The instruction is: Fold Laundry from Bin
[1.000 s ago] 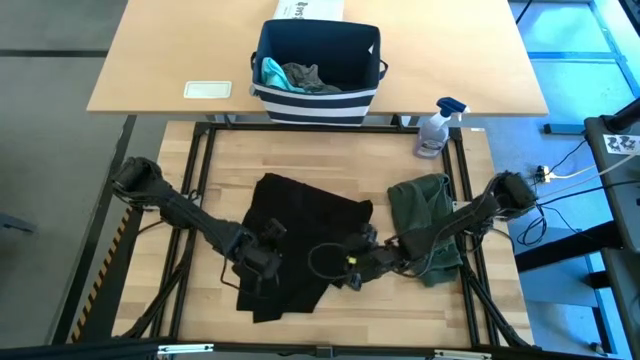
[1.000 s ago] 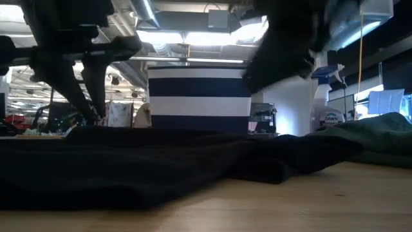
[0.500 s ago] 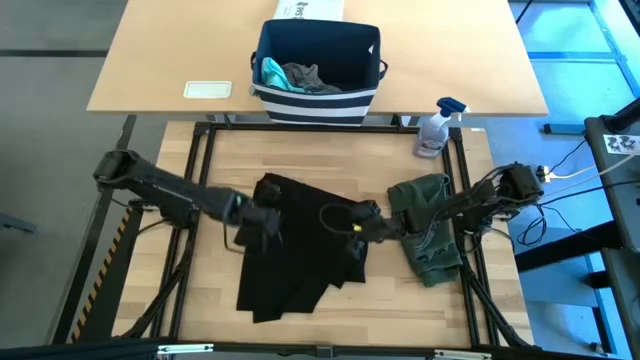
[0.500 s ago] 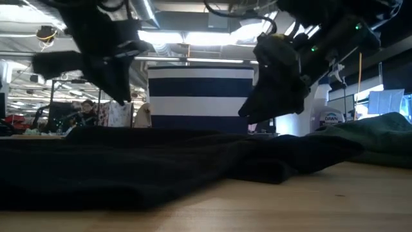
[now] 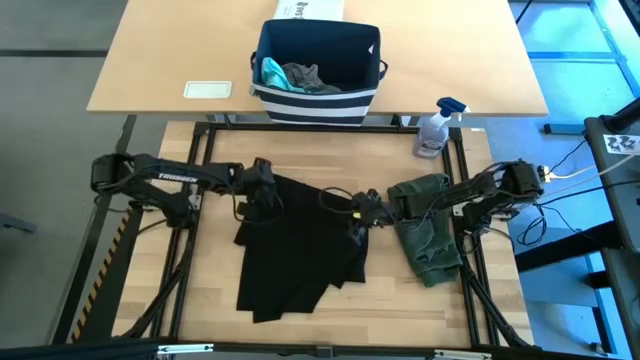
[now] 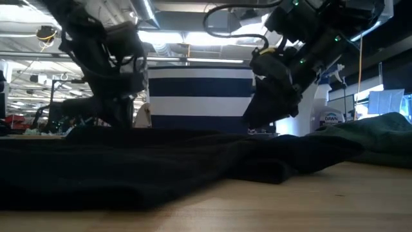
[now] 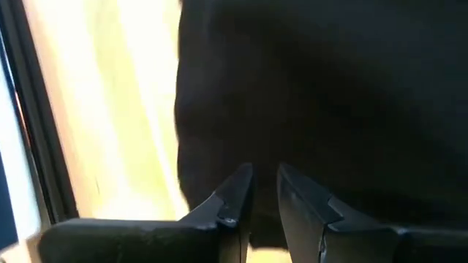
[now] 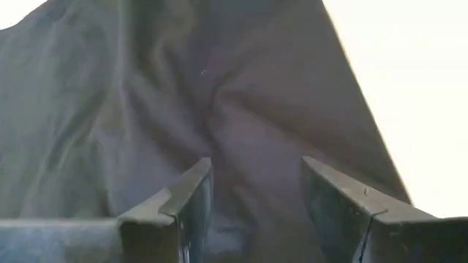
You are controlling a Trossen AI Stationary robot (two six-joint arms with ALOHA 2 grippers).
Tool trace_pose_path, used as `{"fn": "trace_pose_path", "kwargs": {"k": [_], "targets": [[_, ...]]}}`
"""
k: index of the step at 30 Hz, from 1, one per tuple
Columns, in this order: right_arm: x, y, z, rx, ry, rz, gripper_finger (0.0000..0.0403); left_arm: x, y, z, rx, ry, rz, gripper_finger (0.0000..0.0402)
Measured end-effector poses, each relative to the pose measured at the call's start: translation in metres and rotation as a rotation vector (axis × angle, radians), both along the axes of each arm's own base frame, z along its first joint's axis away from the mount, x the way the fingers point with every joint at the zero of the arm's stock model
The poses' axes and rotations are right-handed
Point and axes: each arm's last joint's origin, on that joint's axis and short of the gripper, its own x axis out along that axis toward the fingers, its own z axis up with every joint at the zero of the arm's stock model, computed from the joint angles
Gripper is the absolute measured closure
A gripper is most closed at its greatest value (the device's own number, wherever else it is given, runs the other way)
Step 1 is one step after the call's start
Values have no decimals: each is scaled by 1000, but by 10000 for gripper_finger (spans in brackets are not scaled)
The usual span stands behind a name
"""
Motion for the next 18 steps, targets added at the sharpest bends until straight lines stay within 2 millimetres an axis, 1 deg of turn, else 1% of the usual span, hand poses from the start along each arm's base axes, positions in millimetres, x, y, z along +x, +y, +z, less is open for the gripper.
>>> {"fn": "trace_pose_path", "kwargs": {"k": [5,9,12,15,18], "targets": [[-3,16,-6,48,37,30,203,-6,17,-2,-19,-22,37,342],[-6,32,-15,66,82,26,203,-8,27,-1,-25,-35,36,342],[-7,41,-26,77,115,16,203,-9,33,-2,-65,-64,33,342],[-7,47,-35,89,134,0,203,-8,36,-7,-83,-50,26,342],[-6,52,-39,101,134,-14,203,-7,41,-14,-82,-23,24,342]]}}
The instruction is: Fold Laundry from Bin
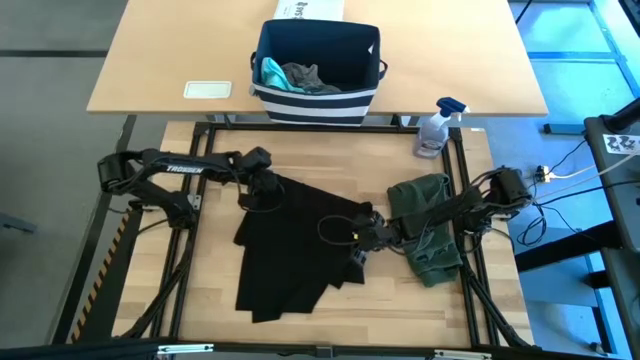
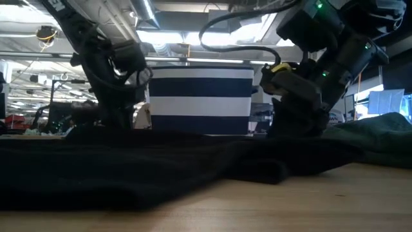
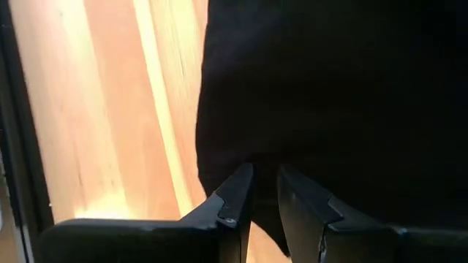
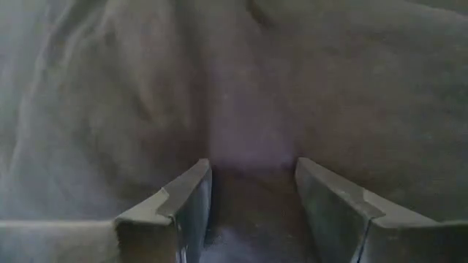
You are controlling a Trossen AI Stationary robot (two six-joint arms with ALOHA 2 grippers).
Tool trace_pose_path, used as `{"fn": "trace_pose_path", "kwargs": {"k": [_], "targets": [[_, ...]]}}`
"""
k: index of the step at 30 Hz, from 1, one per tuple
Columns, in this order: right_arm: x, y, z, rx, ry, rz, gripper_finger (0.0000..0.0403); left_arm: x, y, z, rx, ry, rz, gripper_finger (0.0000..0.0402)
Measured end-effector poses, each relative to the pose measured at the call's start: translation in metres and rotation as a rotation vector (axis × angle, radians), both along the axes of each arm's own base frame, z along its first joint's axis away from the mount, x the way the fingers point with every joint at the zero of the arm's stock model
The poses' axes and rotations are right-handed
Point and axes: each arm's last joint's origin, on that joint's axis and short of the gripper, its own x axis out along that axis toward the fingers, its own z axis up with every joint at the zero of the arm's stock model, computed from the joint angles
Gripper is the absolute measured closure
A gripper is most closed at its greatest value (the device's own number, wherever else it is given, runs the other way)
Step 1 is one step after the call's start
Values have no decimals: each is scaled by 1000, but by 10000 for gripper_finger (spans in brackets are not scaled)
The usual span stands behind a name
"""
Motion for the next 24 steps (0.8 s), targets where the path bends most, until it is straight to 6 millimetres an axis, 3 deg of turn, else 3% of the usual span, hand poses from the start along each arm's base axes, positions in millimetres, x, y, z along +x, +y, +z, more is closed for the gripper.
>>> {"fn": "trace_pose_path", "kwargs": {"k": [7,14,20,24], "targets": [[-4,15,0,20,-7,34,203,-1,21,-14,107,53,158,342],[-7,24,2,30,-15,67,203,-2,33,-9,185,9,260,342],[-11,20,28,-15,-95,74,203,10,24,33,238,-156,259,342],[-22,14,49,-87,-111,31,203,17,-5,65,189,-284,179,342]]}}
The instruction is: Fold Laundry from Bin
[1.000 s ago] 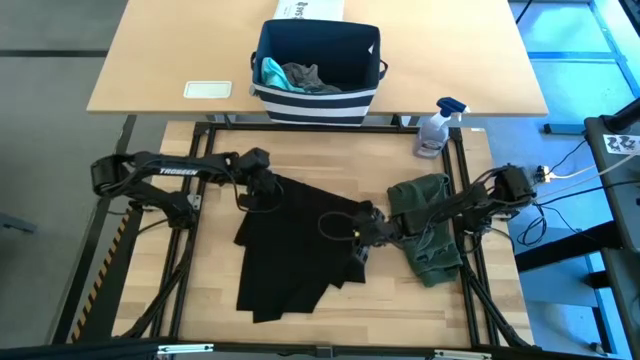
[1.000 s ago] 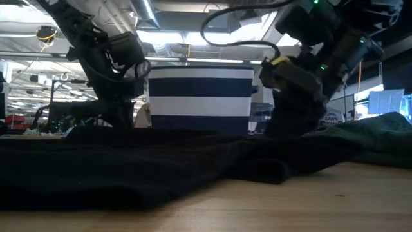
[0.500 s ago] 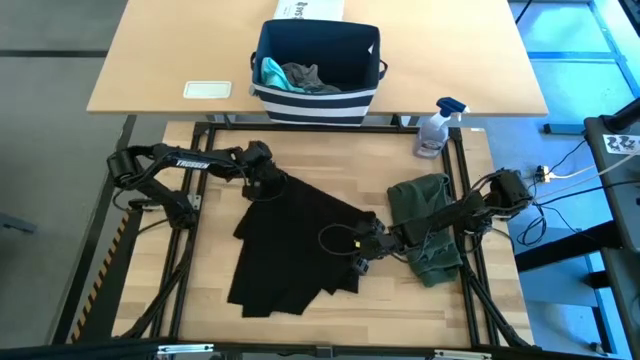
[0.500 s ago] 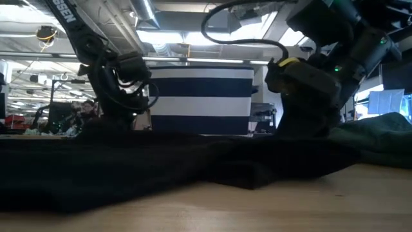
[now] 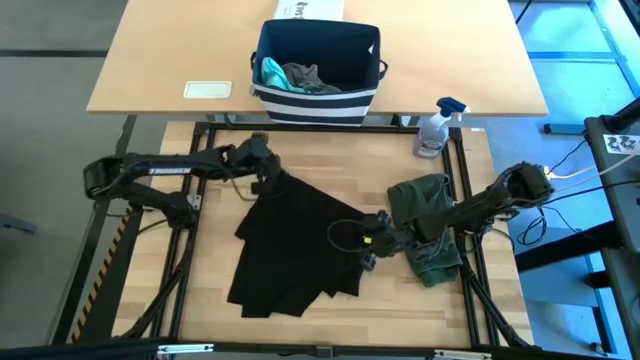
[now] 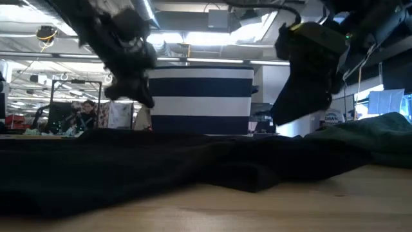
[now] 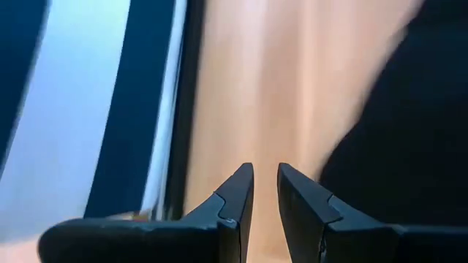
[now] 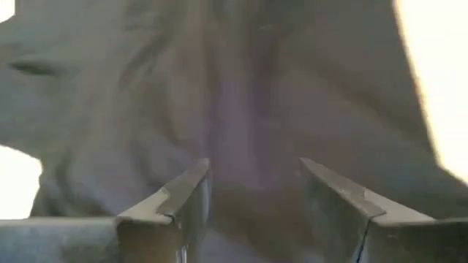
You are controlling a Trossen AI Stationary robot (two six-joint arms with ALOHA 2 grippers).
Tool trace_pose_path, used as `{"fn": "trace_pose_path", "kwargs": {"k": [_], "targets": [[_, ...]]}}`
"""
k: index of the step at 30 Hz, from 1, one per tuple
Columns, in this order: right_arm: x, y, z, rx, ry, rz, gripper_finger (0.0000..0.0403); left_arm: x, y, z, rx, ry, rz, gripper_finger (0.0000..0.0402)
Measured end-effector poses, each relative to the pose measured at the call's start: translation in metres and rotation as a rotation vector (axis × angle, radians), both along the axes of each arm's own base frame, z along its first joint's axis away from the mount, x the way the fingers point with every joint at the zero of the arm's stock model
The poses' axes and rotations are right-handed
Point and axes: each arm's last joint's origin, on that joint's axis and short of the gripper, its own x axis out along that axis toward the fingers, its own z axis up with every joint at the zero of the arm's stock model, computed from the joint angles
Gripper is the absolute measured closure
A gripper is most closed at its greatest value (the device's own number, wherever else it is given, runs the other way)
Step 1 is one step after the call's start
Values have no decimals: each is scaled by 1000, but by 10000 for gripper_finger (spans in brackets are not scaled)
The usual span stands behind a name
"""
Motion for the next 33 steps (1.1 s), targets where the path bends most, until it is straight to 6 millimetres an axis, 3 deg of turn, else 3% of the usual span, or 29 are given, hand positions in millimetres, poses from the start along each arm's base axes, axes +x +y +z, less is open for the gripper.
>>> {"fn": "trace_pose_path", "kwargs": {"k": [5,12,17,24,33], "targets": [[-18,-10,18,-82,34,-65,203,-1,-63,11,-125,-18,-171,342],[-27,-14,24,-117,60,-82,203,-10,-161,-2,-287,62,-395,342],[-27,-14,24,-129,60,-89,203,-23,-215,-16,-296,72,-464,342],[-31,-27,19,-151,145,-140,203,-31,-256,-47,-344,132,-455,342],[-48,-49,6,-245,361,-185,203,-11,-294,-55,-344,166,-501,342]]}}
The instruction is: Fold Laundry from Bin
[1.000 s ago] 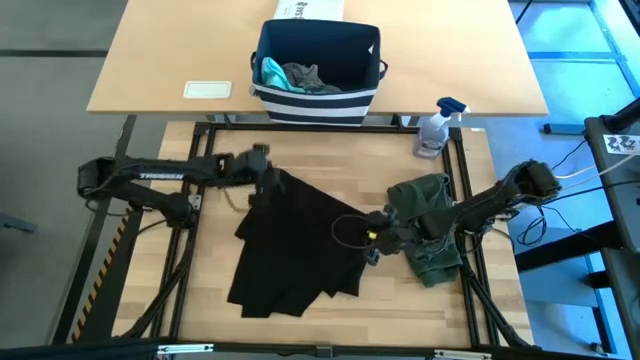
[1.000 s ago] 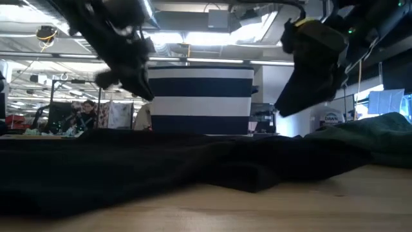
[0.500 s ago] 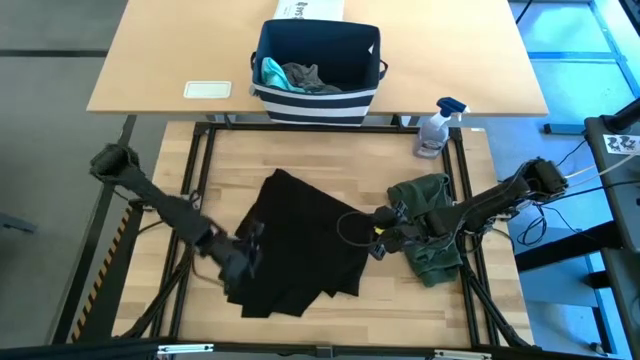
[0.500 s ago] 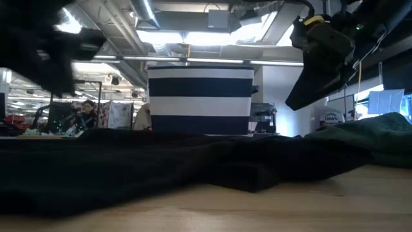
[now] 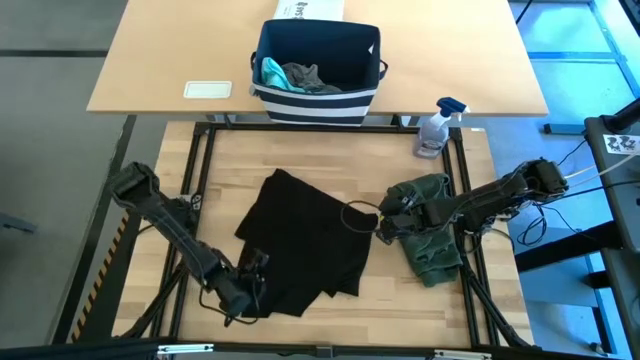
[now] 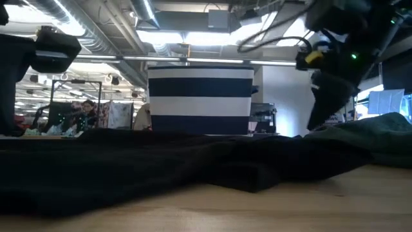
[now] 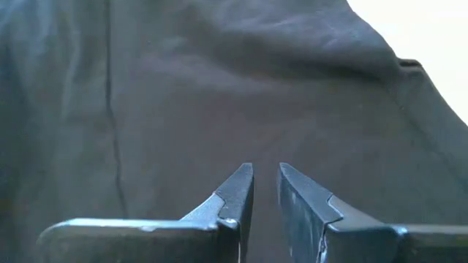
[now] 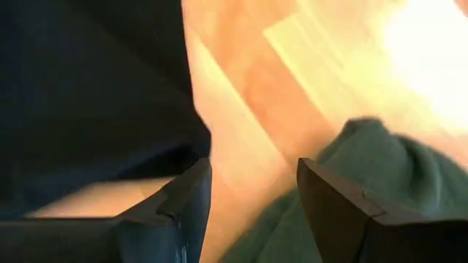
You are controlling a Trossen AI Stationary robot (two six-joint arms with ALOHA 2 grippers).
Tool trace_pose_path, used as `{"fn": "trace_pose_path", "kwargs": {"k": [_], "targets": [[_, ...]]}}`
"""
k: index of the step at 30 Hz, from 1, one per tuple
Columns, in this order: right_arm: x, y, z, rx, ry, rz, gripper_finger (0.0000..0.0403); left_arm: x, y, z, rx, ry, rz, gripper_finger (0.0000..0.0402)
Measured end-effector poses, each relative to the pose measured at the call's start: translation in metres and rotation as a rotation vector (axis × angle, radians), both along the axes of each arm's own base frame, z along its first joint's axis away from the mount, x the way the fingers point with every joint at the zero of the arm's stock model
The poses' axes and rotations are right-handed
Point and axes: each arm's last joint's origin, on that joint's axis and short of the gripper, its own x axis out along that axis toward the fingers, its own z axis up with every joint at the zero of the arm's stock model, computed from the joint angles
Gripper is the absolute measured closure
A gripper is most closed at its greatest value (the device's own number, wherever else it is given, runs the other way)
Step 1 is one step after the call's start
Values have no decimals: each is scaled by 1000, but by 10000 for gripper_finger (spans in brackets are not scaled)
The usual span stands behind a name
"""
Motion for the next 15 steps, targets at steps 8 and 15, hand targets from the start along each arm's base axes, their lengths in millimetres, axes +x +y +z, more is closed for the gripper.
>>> {"fn": "trace_pose_path", "kwargs": {"k": [8,15], "targets": [[-14,-2,-31,69,-10,21,202,4,-8,-10,-49,53,56,342],[-11,-1,-36,81,-75,77,151,-2,-13,-10,-54,53,40,342]]}}
